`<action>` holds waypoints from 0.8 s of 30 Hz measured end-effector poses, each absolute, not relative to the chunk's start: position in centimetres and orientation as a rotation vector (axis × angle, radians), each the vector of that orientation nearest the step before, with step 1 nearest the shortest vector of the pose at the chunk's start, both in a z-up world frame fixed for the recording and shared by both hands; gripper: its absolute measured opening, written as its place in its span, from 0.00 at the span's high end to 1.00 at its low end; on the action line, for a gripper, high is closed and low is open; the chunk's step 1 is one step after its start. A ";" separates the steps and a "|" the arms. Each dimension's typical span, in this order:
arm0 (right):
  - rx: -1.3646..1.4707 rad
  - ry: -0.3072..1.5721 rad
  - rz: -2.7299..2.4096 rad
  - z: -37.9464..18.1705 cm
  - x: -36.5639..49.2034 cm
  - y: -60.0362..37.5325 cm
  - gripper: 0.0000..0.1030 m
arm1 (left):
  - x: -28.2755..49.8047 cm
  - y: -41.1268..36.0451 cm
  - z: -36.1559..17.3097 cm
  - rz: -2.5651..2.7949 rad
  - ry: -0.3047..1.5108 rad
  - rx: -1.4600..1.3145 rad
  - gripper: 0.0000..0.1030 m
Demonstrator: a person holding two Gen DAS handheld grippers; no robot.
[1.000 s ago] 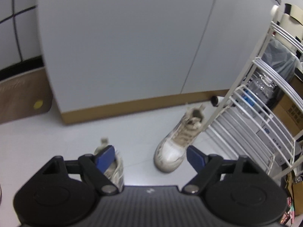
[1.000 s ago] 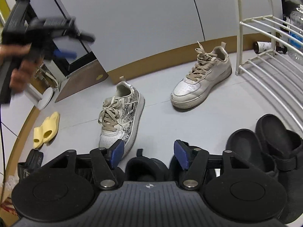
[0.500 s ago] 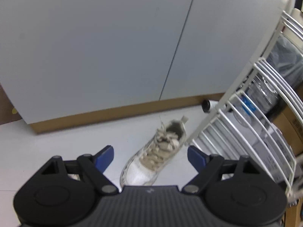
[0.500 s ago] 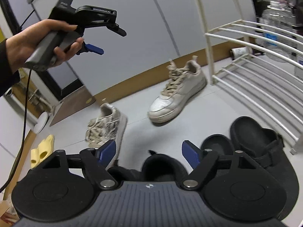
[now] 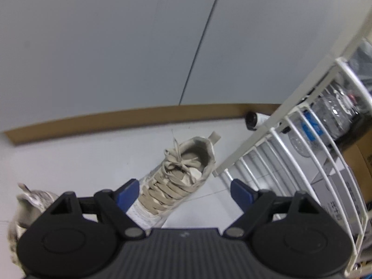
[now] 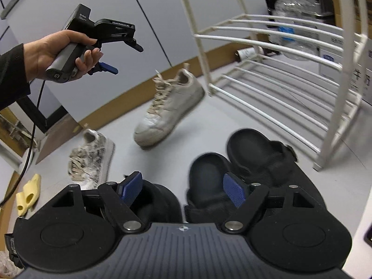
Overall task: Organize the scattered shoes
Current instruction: 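Move the left gripper to the plain white sneaker by the rack, then grasp the plain white sneaker by its heel collar with the left gripper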
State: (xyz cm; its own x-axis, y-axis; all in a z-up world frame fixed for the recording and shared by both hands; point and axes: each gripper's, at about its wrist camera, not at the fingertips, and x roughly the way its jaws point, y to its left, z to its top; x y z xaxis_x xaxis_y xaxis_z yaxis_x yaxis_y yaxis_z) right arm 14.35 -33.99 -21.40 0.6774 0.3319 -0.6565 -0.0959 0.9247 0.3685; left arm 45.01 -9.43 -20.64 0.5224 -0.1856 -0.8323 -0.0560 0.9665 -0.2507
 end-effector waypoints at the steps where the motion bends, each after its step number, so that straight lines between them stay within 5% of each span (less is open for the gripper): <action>1: 0.314 0.803 0.238 -21.7 14.2 -34.4 0.21 | 45.3 -9.5 -21.0 -0.082 1.024 -0.275 0.15; 13: 0.248 0.847 0.201 -23.5 14.6 -36.8 0.21 | 48.9 -9.8 -27.6 -0.041 1.082 -0.498 0.21; 18: 0.235 0.861 0.200 -24.0 14.6 -36.7 0.21 | 49.7 -7.7 -29.1 -0.096 1.031 -0.649 0.38; 24: 0.201 0.870 0.190 -24.4 14.8 -36.7 0.21 | 49.7 -6.9 -30.6 -0.111 1.030 -0.678 0.46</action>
